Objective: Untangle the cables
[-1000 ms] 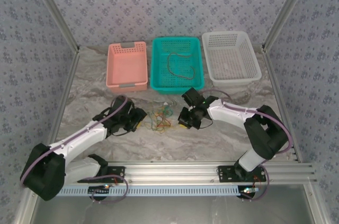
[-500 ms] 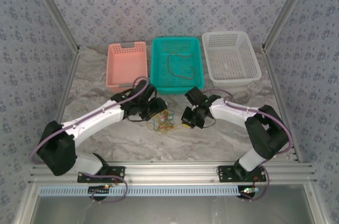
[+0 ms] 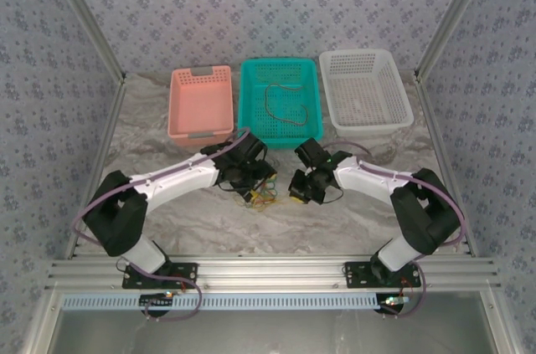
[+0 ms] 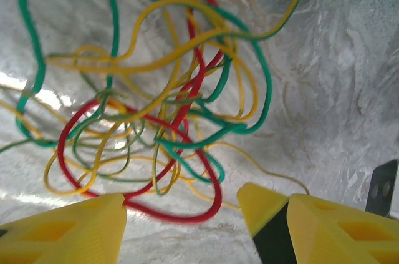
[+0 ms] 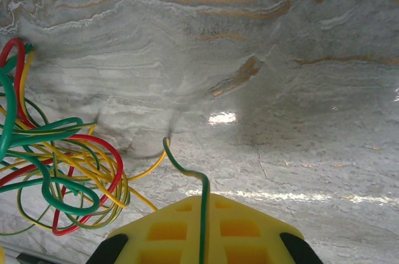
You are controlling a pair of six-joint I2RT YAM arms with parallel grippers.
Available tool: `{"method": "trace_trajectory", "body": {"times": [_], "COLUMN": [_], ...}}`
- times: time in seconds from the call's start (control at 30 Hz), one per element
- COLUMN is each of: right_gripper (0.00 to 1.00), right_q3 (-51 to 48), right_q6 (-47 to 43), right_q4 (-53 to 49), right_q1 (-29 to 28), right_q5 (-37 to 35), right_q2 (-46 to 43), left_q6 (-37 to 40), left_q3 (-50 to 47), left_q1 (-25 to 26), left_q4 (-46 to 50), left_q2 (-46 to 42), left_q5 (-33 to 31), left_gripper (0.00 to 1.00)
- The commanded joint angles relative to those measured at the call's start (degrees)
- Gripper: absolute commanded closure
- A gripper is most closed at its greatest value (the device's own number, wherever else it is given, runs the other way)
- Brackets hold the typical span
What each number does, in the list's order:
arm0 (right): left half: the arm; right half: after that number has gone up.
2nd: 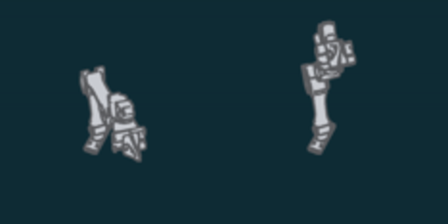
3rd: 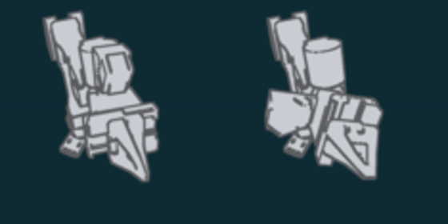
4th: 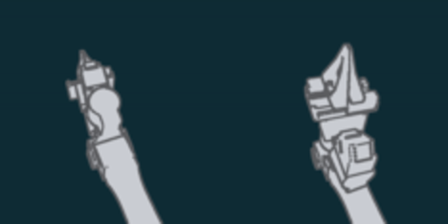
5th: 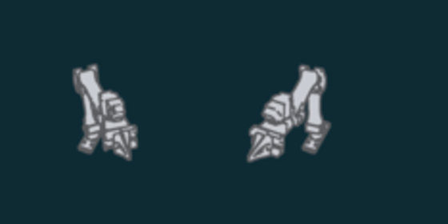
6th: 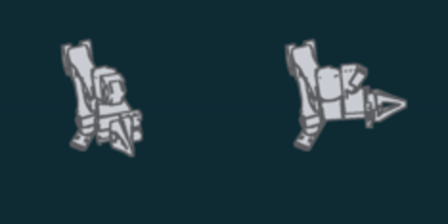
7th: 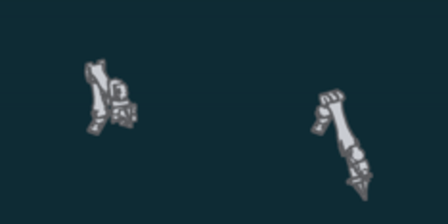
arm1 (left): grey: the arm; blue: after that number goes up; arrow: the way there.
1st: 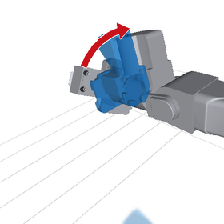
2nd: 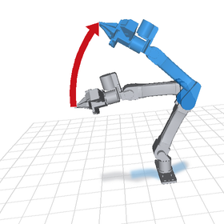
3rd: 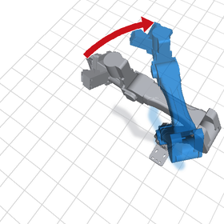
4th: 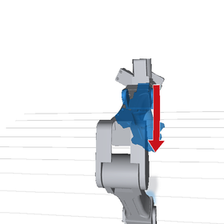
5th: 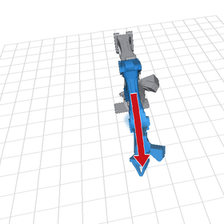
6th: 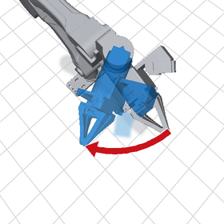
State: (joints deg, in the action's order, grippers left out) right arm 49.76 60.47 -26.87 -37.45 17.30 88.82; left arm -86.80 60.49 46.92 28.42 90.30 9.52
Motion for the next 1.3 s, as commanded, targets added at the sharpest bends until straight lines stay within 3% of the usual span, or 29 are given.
{"method": "trace_trajectory", "body": {"times": [0.0,0.17,0.23,0.47,0.77,1.07,1.27], "right_gripper": [1.00,1.00,1.00,1.00,1.00,1.00,1.00], "right_q3": [-0.8,-1.7,-1.9,-3.0,-0.7,6.1,10.9], "right_q6": [-0.8,-0.9,-1.6,-6.4,-16.8,-22.5,-23.4], "right_q4": [-1.9,-2.3,-3.4,-10.9,-21.4,-28.5,-28.5], "right_q1": [0.4,0.9,1.6,9.0,28.0,44.0,47.2], "right_q5": [-0.4,-0.7,-1.2,-3.6,-2.5,-3.1,-4.6], "right_q2": [-1.9,-3.1,-4.1,-12.0,-20.2,-22.2,-21.5], "left_q6": [-1.0,0.6,1.9,7.5,14.7,16.7,18.0], "left_q3": [-2.7,-3.5,-4.2,-12.1,-20.8,-22.1,-20.9], "left_q1": [-0.8,-1.9,-2.4,-10.2,-25.9,-29.9,-31.0], "left_q4": [-1.0,-1.8,0.5,8.7,17.0,17.3,15.5], "left_q2": [-0.5,0.7,-1.3,-15.6,-32.6,-34.2,-31.3], "left_q5": [-2.2,-2.3,-4.6,-11.5,-10.7,-8.8,-7.9], "left_gripper": [0.40,0.92,1.00,1.00,1.00,1.00,1.00]}}
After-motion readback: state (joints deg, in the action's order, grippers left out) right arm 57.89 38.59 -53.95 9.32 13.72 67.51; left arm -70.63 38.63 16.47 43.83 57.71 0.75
